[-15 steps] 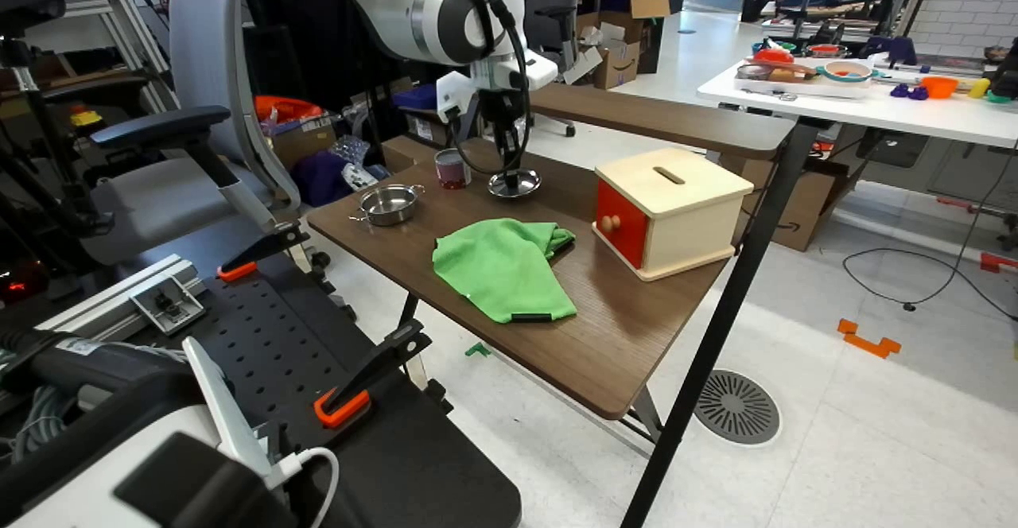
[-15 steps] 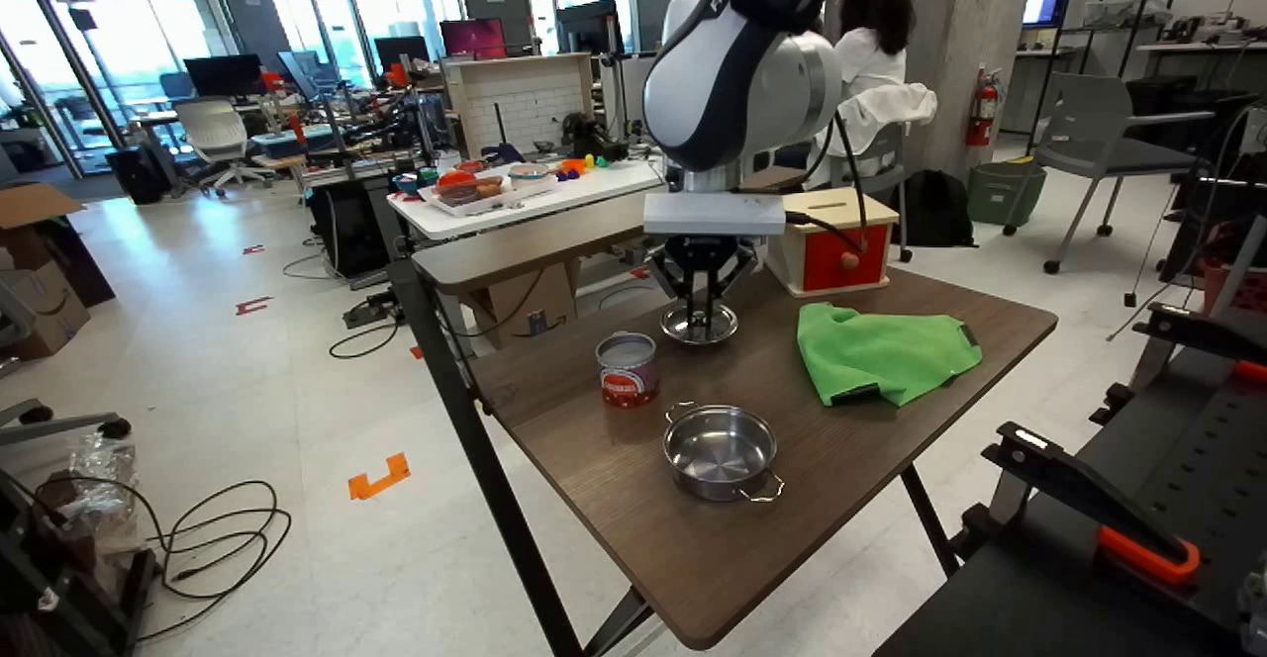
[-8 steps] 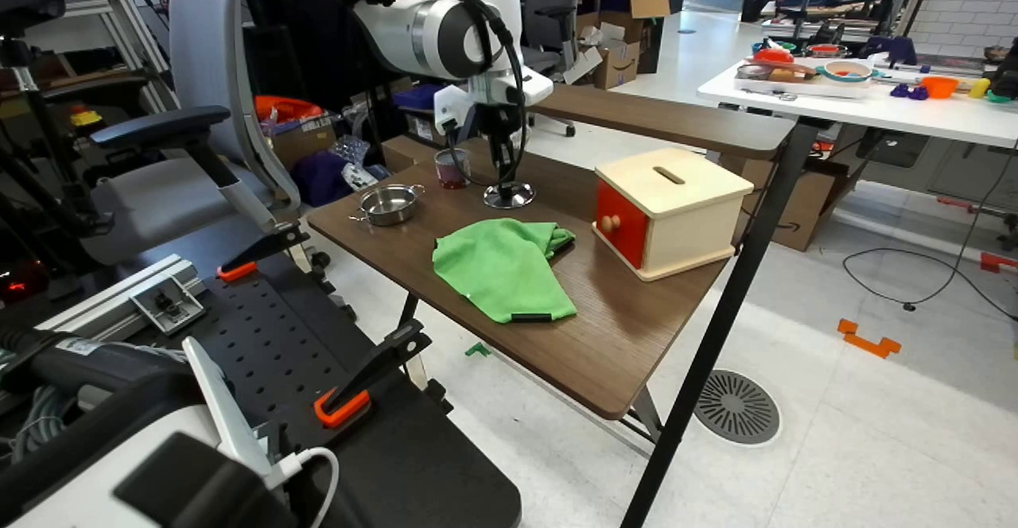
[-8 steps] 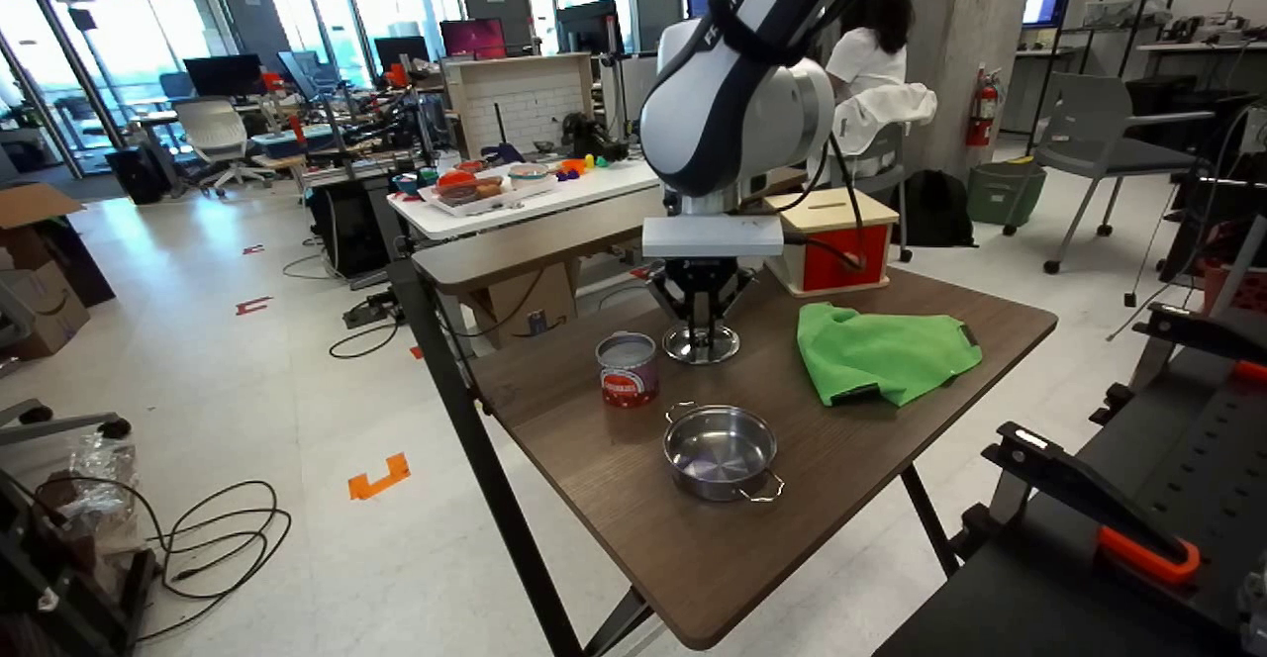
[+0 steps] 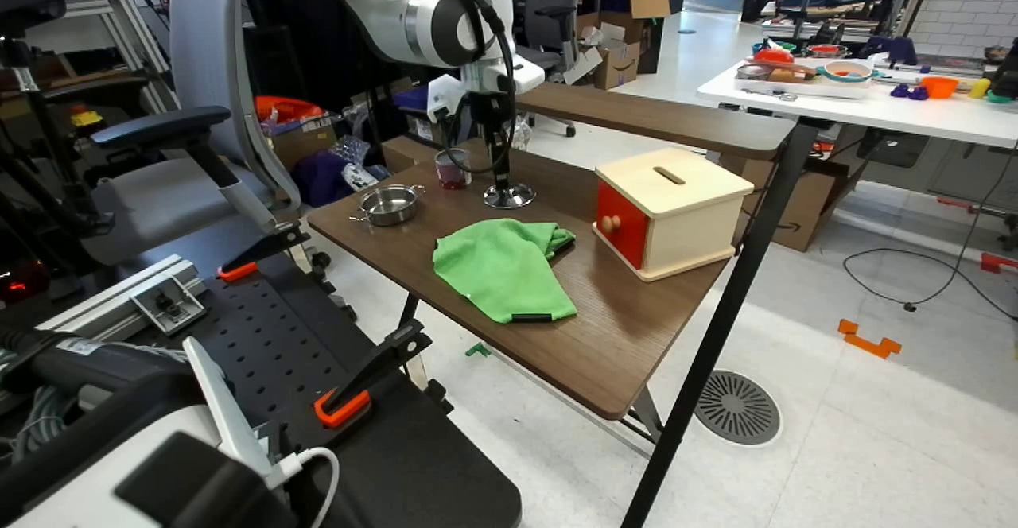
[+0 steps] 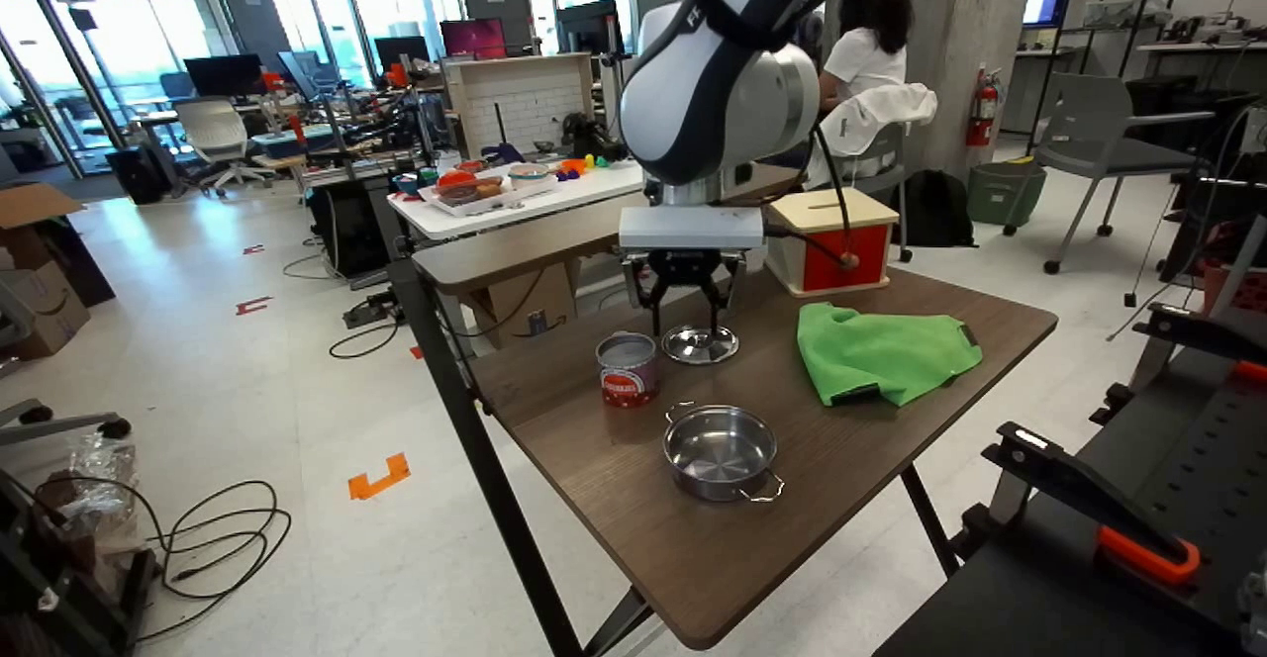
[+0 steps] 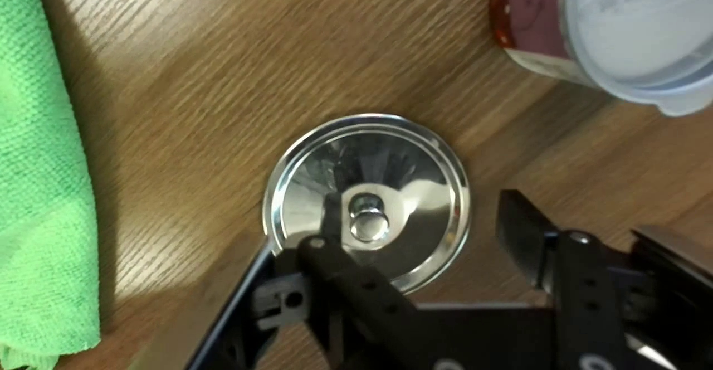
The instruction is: Fold the green towel, move the grey tin to the left, remove the lid from the silver pot
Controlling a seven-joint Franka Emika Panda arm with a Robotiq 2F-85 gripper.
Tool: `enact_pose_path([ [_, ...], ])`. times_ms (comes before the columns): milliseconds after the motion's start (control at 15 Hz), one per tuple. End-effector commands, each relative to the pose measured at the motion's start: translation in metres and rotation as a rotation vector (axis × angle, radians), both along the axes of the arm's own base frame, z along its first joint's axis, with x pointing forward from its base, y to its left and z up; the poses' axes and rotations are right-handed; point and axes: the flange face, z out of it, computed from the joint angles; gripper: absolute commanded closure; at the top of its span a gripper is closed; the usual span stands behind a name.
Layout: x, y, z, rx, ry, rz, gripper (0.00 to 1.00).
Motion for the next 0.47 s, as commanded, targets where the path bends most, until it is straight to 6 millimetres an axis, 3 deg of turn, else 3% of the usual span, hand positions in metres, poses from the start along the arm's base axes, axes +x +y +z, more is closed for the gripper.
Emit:
enact_pose_path([
  [0, -0.014, 0.010, 0.056, 0.007, 0.047, -0.017, 0.00],
  [67, 0.000, 0.009, 0.022, 0.004, 0.009, -0.006, 0.14],
  [200, -0.003, 0.013, 0.046, 0.007, 0.021, -0.006, 0.00],
  [400, -0.008, 0.011, 0.054, 0.007, 0.029, -0.008, 0.00],
])
